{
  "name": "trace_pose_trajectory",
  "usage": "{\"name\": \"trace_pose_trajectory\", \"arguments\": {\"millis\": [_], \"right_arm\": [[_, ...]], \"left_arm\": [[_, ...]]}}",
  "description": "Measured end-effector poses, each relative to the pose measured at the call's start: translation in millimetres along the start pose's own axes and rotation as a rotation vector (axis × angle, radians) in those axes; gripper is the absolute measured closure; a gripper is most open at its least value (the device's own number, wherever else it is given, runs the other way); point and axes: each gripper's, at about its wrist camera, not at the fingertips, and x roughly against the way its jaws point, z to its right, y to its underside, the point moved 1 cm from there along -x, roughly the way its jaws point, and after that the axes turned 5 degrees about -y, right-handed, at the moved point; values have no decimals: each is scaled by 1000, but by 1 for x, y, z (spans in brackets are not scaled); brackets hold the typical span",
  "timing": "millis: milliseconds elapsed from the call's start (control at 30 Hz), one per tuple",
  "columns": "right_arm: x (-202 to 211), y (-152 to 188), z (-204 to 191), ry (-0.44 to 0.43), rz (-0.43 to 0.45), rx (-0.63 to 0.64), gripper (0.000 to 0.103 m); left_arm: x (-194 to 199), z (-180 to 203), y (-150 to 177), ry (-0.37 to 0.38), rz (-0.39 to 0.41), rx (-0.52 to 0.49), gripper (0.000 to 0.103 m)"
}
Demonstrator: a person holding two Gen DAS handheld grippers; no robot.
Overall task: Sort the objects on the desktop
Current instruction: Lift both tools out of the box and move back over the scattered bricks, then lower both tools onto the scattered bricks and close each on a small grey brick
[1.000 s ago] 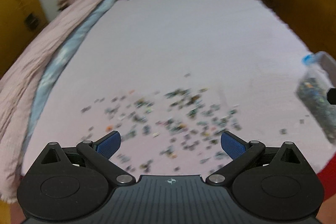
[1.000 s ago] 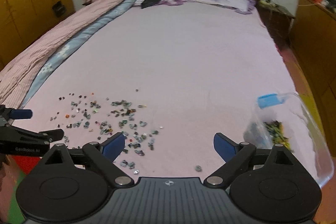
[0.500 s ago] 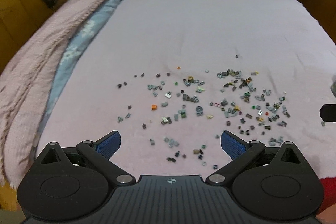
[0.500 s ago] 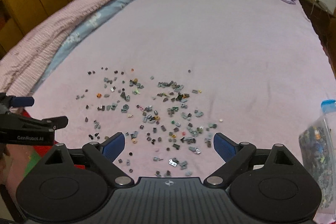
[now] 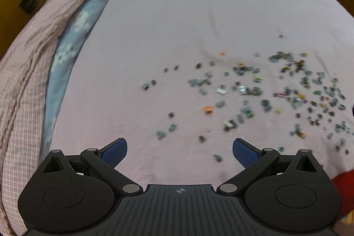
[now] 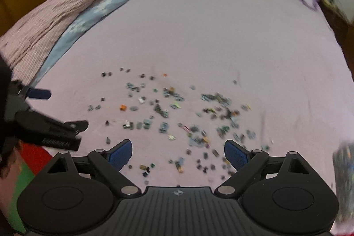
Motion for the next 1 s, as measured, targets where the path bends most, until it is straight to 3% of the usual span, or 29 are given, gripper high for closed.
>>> {"name": "trace_pose_trajectory", "arguments": {"millis": [167, 500, 667, 767, 1000], "right_arm": [[-46, -23, -19, -81, -44, 29, 39], [-186, -93, -67, -187, -46, 217, 48], [-247, -108, -75, -178, -90, 359, 78], [-261, -104, -63, -148, -125, 358, 87], [-247, -90, -14, -81, -171, 169, 85]], "left_arm": [[-26, -25, 6, -27, -40, 78, 1], [-71, -61, 25, -50, -155, 239, 1], [-84, -61, 25, -55, -162, 258, 1], [-90, -59, 19, -50, -158, 273, 1], [-104, -47, -22, 22, -109, 340, 6]]}}
